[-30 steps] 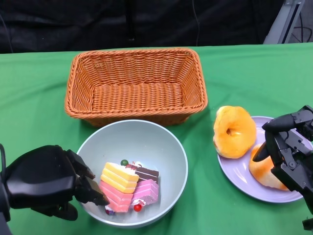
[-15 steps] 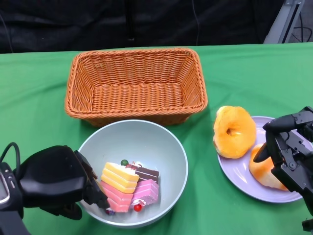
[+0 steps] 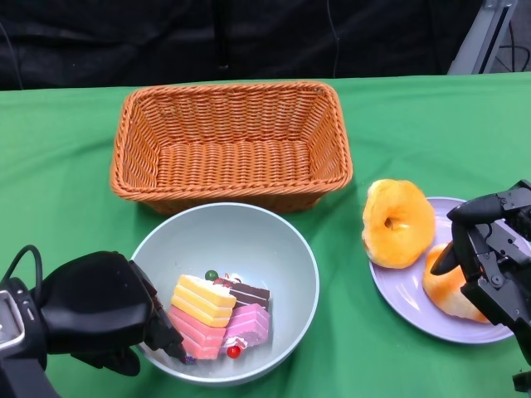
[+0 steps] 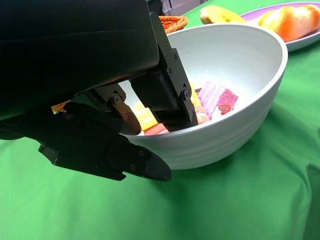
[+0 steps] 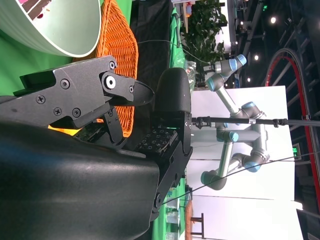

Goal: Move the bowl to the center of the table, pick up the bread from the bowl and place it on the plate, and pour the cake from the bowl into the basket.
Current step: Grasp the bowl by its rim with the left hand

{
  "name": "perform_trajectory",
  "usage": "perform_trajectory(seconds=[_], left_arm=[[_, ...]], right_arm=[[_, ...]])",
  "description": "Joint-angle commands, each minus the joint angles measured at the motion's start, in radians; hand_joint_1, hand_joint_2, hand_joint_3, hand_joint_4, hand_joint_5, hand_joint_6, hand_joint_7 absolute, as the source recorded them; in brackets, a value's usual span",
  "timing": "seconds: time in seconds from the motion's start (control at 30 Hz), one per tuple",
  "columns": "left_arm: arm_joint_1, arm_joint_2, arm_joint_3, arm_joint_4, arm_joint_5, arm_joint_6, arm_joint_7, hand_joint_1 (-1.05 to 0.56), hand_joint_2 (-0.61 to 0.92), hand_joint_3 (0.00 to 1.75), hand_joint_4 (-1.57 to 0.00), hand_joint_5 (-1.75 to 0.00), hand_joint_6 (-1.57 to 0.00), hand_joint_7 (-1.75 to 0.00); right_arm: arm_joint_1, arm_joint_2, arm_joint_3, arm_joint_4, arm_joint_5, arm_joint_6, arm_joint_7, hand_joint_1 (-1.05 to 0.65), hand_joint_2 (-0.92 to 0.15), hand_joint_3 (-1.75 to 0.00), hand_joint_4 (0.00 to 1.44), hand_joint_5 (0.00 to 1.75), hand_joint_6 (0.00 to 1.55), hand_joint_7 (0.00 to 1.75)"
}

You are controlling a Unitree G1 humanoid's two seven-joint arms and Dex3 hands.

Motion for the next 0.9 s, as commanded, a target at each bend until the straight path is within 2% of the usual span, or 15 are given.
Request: perform_trajectory(seconds=[0.03,0.27,0.9], left_arm=[[0.0,0.01,-0.011,0.007,0.008,0.014,0.004,-0.38,0.92,0.02,-0.87,0.0,-0.89,0.0],[-0.009,0.005,-0.035,0.012,0.004,0.047,-0.021,-0.37,0.92,0.04,-0.82,0.0,-0.84,0.0],[-0.053,-0.039,-0.106,0.105,0.058,0.096,0.041,-0.36,0.92,0.1,-0.84,-0.01,-0.85,-0.01]], right_arm=[[0.005,-0.007,-0.014,-0.02,0.013,0.006,0.0,-0.11,-0.86,-0.58,0.7,1.63,0.69,1.19],[0.005,-0.008,-0.019,-0.019,0.015,0.009,0.001,-0.11,-0.88,-0.55,0.69,1.62,0.68,1.18],[-0.004,-0.005,-0.028,-0.015,0.024,0.014,0.001,-0.12,-0.87,-0.53,0.7,1.63,0.69,1.18]])
